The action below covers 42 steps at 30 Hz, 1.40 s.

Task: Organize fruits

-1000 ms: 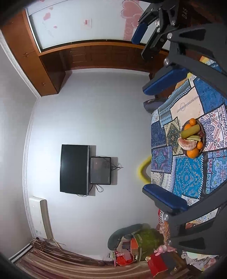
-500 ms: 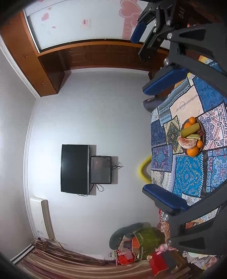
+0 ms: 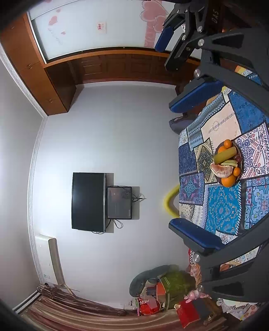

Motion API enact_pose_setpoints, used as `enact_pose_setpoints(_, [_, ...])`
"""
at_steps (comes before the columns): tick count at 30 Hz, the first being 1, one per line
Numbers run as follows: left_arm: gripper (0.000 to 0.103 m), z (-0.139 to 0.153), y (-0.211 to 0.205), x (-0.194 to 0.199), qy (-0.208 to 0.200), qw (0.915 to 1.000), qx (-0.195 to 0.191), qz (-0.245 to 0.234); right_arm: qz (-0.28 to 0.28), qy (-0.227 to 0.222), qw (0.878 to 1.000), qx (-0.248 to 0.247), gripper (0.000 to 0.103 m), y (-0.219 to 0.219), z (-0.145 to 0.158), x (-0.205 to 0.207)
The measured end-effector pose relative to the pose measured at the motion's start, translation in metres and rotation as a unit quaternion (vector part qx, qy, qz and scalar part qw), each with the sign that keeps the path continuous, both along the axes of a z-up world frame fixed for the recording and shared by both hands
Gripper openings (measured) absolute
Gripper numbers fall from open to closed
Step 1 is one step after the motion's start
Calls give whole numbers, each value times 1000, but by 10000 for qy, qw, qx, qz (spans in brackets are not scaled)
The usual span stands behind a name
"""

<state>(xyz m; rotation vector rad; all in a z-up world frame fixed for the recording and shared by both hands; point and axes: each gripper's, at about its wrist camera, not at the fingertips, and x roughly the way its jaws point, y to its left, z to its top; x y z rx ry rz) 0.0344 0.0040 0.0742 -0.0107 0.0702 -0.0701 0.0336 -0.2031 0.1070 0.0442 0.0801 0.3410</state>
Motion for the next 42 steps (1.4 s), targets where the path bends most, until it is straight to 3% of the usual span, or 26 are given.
enact_pose_setpoints(42, [103, -3, 1, -1, -30, 10000, -23, -62, 18, 72, 10000, -61, 103, 1, -5, 2])
